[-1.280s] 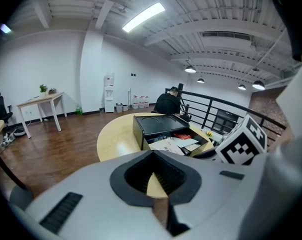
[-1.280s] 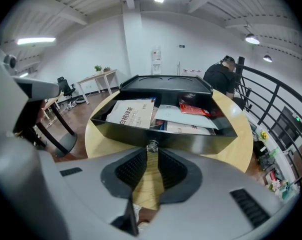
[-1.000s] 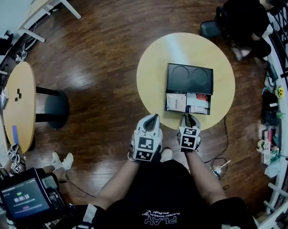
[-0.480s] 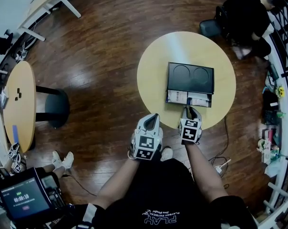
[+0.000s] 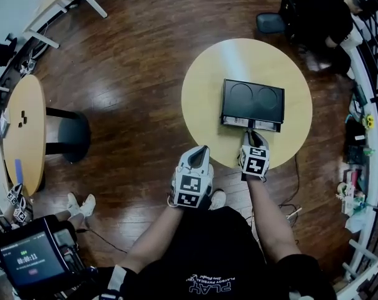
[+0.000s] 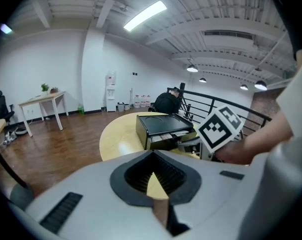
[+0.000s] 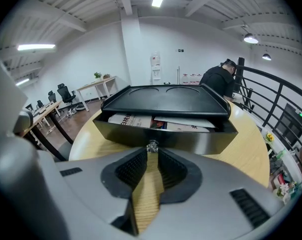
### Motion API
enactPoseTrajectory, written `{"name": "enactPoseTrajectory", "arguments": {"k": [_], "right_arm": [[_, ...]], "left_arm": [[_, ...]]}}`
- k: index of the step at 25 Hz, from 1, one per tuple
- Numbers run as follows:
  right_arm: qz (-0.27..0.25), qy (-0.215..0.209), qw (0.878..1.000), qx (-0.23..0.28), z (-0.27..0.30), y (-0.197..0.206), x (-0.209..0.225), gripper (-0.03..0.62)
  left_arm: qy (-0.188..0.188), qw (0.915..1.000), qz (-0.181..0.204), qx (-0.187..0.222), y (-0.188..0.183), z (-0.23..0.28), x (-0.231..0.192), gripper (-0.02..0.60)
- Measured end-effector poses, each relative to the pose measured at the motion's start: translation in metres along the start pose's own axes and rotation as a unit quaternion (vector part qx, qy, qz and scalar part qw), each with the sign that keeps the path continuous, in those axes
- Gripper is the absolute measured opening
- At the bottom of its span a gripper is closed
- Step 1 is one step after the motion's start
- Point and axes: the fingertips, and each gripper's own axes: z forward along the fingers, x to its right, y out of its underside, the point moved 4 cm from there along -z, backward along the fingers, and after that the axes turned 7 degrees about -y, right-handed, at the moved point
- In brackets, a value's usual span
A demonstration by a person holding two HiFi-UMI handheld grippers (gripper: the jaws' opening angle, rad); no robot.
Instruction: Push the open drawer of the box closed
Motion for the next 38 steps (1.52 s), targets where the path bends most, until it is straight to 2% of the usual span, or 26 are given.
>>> {"name": "enactPoseTrajectory", "arguments": {"k": [3,6,20,33,38], "right_arm": [[-0.001,-0.004,1.0,0.003,0.011,-0.004,0.002,0.074],[-0.004,-0.002,1.0,0.003,0.013,-0.007,0.003,0.074],[0.018,0.002,1.0,0.017,0.017,-0.021,0.011,0.074],[-0.002,0.005,1.0,0.021,0.018,-0.026,0.009,0.075],[-0.013,-0.003,0.999,0.036,0.0,-0.034,0.003,0.075]], "left_arm": [[0.004,0.9996,-0.025,0.015,-0.012,0.004,-0.007,-0.003],[0.003,0.9991,-0.033,0.026,-0.019,0.004,-0.01,-0.003],[0.004,0.9991,-0.033,0.025,-0.018,0.001,-0.01,-0.003],[0.012,0.999,-0.034,0.026,-0.021,0.0,-0.005,-0.003],[0.011,0.9989,-0.032,0.033,-0.025,-0.009,-0.003,-0.003]]}}
